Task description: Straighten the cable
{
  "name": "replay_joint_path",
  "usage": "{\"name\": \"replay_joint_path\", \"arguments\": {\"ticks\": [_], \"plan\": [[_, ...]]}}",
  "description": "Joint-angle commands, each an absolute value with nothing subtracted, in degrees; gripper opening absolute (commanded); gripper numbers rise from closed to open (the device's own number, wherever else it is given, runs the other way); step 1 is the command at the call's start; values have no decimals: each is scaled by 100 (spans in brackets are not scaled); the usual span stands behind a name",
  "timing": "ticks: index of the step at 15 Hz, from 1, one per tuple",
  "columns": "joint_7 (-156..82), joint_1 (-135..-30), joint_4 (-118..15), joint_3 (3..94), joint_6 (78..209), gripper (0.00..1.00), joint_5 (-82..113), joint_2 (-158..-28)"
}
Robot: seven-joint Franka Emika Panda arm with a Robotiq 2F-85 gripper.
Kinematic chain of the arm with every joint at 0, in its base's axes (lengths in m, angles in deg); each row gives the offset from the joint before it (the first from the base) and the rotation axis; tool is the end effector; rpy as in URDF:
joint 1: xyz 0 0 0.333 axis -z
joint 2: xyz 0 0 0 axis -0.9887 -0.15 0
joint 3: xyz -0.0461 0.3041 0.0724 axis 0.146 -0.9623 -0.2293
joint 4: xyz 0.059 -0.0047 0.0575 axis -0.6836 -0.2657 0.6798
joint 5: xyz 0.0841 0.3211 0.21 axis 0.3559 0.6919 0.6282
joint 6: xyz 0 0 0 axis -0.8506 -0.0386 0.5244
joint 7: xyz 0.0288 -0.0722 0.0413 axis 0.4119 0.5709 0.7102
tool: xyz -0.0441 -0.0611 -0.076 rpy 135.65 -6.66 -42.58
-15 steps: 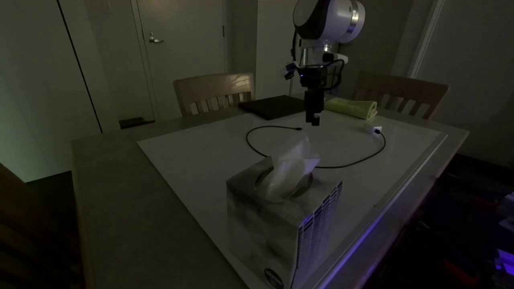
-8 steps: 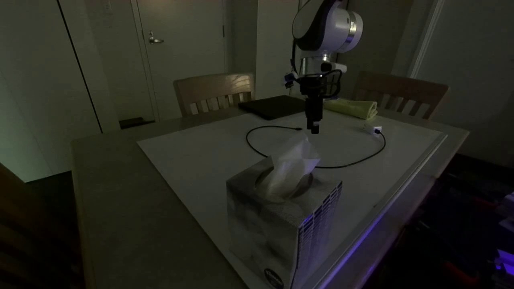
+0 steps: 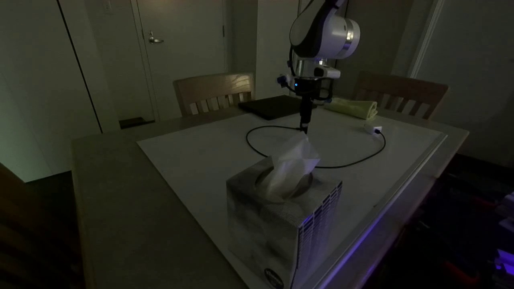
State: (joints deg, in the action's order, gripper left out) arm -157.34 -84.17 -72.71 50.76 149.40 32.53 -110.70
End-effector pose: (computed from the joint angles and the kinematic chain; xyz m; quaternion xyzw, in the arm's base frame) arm 0.5953 -0.0377 0.1553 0.3488 -0.9347 -0.0626 0.0291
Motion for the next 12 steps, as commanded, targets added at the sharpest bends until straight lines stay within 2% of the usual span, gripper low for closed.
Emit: {"name": "replay_joint_path", "arguments": {"ticks": [1, 6, 12], "plan": [[-15894, -8467, -6975, 5098, 15064, 100, 3192, -11309], [-15815, -8429, -7079, 5065, 14950, 100, 3202, -11193], [-16335, -8926, -7235, 5576, 15989, 100, 2370, -11216]]}}
